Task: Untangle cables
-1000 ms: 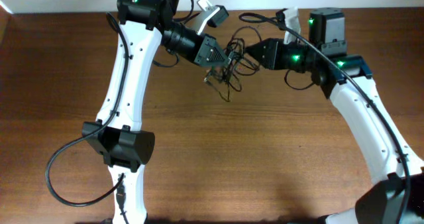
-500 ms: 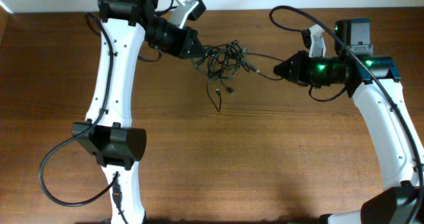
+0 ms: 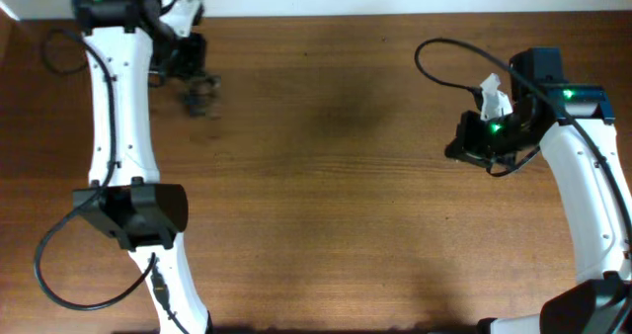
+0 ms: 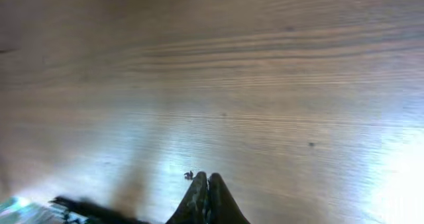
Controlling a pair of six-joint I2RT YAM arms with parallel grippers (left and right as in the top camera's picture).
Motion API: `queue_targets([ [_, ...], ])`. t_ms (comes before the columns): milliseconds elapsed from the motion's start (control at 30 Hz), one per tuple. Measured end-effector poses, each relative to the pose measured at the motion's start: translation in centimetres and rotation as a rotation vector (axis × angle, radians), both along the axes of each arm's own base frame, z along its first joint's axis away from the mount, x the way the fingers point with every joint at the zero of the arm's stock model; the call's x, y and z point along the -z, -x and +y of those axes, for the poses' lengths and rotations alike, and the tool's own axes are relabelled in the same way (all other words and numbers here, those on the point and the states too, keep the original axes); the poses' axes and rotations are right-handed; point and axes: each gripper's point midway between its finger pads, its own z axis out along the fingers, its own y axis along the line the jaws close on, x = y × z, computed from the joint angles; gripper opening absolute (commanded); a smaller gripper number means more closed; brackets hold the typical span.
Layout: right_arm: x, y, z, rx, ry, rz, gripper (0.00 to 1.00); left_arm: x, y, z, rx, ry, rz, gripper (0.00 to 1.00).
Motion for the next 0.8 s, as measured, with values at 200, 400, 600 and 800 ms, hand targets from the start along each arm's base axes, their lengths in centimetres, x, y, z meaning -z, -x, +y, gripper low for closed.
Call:
queue_targets([
  [200, 0.1, -0.6, -0.6, 0.004, 0.038, -0.025, 0.04, 0.0, 0.0, -1.9, 0.005, 0.035, 0.003, 0.00],
  [400, -3.8, -4.9, 4.3, -0.105, -0.221, -0.276, 0.68, -1.8, 0.5, -7.9, 0.116, 0.381, -0.001, 0.00],
  [600, -6.8, -6.0, 12.3, -0.216, -0.335, -0.404, 0.80, -3.8, 2.0, -14.8, 0.264, 0.592, 0.016, 0.00],
  [800, -6.6, -5.9, 16.8, -0.214, -0.319, -0.413, 0.65, -5.1, 2.4, -19.5, 0.383, 0.658, -0.019, 0.00],
])
